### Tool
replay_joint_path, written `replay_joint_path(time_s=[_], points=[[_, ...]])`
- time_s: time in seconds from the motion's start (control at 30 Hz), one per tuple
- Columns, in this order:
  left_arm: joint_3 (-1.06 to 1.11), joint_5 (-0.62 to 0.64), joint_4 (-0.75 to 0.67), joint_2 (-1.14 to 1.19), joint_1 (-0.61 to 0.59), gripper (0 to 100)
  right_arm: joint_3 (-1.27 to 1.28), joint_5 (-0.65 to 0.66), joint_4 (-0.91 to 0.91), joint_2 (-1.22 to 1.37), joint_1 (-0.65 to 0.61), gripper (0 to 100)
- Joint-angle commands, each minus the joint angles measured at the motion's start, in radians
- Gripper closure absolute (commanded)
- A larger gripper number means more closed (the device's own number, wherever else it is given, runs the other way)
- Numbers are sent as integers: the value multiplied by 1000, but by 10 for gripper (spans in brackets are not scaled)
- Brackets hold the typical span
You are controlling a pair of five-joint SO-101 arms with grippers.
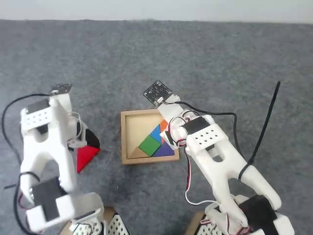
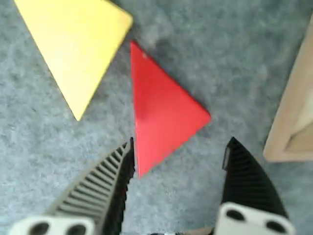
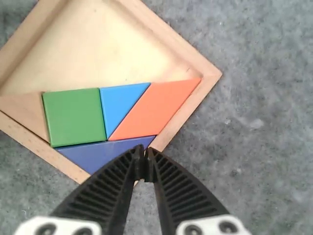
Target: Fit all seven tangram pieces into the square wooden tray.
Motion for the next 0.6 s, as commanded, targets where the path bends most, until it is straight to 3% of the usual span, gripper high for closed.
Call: replay_joint_path(time_s=[0.0, 0.27, 0.57], points=[[84, -72, -43, -72, 17, 710, -3, -11, -16, -53, -10, 991], [62, -75, -164, 167, 15, 709, -2, -37, -16, -53, -10, 991], [-214, -68, 14, 413, 14, 683, -2, -37, -16, -53, -10, 991]])
